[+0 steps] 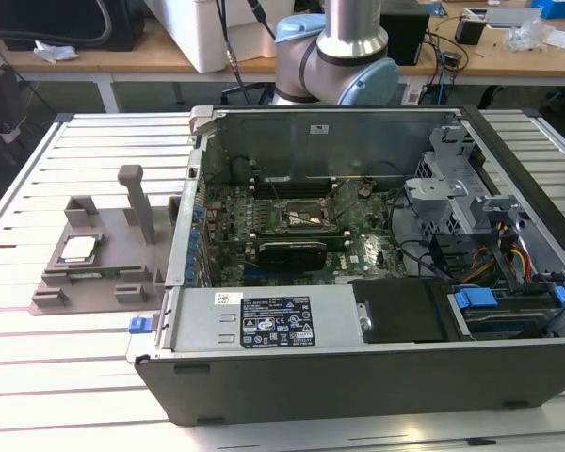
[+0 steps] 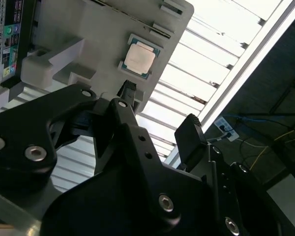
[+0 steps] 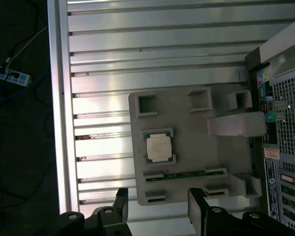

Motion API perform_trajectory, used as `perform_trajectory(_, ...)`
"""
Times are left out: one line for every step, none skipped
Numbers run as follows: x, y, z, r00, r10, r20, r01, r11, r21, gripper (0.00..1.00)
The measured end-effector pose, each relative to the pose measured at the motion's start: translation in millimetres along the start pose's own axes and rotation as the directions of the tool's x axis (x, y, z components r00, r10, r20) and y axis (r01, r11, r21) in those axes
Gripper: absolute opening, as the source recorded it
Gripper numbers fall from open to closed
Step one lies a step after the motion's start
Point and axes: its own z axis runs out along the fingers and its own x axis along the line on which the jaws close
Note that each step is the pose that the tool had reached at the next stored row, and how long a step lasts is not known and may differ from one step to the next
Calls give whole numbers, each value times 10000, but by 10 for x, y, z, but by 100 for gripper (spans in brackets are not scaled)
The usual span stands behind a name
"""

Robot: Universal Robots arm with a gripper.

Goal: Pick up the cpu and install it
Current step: 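Pick up the cpu and move it towards the insertion slot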

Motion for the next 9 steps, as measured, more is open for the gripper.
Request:
perform_trajectory(0, -1, 13, 10000, 0, 1, 0, 10000, -1, 60)
perform_trajectory(0, -1, 30, 10000, 0, -1, 0, 10000, -1, 60)
perform_trajectory(0, -2, 44, 10000, 0, -1, 0, 10000, -1, 60)
perform_trajectory(0, -2, 55, 10000, 0, -1, 0, 10000, 0, 60)
perform_trajectory(1, -3, 65, 10000, 0, -1, 0, 10000, -1, 60)
perform_trajectory(1, -3, 74, 10000, 0, -2, 0, 10000, 0, 60)
perform_trajectory(1, -4, 84, 10000, 0, -2, 0, 10000, -1, 60)
perform_trajectory(1, -4, 95, 10000, 0, -1, 0, 10000, -1, 60)
perform_trajectory(2, -5, 113, 10000, 0, -1, 0, 10000, -1, 60)
